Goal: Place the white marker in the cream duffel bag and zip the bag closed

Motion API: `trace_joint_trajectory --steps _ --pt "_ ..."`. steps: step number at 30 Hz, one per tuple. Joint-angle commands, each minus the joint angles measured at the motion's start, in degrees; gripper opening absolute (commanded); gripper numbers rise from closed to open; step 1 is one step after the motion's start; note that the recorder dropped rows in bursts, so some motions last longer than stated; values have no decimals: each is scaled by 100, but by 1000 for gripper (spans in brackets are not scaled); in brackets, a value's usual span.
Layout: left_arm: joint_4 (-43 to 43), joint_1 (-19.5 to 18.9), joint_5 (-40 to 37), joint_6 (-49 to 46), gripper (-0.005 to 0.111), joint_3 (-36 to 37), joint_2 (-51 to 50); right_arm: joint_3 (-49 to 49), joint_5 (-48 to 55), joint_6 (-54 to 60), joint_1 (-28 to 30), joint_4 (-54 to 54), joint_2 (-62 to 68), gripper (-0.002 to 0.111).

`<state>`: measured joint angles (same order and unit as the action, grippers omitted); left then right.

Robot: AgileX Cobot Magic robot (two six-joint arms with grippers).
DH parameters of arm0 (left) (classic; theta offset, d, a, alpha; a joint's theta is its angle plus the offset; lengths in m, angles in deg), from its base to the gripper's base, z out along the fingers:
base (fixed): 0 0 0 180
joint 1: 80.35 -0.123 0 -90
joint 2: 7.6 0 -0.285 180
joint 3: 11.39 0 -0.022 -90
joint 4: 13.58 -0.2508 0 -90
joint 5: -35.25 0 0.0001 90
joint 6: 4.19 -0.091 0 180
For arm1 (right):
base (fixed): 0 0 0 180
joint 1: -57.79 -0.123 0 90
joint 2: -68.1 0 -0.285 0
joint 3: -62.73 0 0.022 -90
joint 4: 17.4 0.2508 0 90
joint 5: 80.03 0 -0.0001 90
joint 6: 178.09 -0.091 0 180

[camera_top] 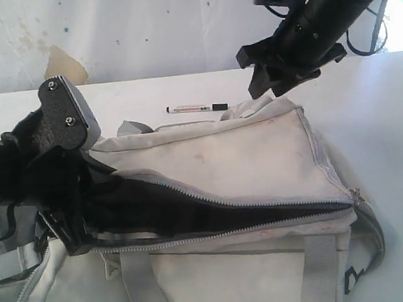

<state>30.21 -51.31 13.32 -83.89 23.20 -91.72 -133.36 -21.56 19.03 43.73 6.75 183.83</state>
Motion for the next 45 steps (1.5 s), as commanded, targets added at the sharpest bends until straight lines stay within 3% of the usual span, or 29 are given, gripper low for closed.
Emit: trace_joint_trajectory --steps 1,7,9,14,24,34,45 --pt "138 19 12 52 0 -17 53 -966 360 699 344 819 769 41" --pt "268 19 12 52 0 -17 53 -2099 138 1531 471 1387 1828 41" --pt "280 19 12 52 0 -17 53 -2442 -373 2260 471 1818 2250 41" --pt "280 19 12 52 0 -17 53 -2756 -1349 2762 446 2139 2901 41" --pt "415 19 143 52 0 -17 53 -4277 -629 2783 282 1849 3918 39" --pt "415 19 238 52 0 -17 53 -4487 -607 3644 97 1001 4271 39" --pt "415 19 370 30 0 -17 53 -4487 -1141 4366 97 1574 4436 39"
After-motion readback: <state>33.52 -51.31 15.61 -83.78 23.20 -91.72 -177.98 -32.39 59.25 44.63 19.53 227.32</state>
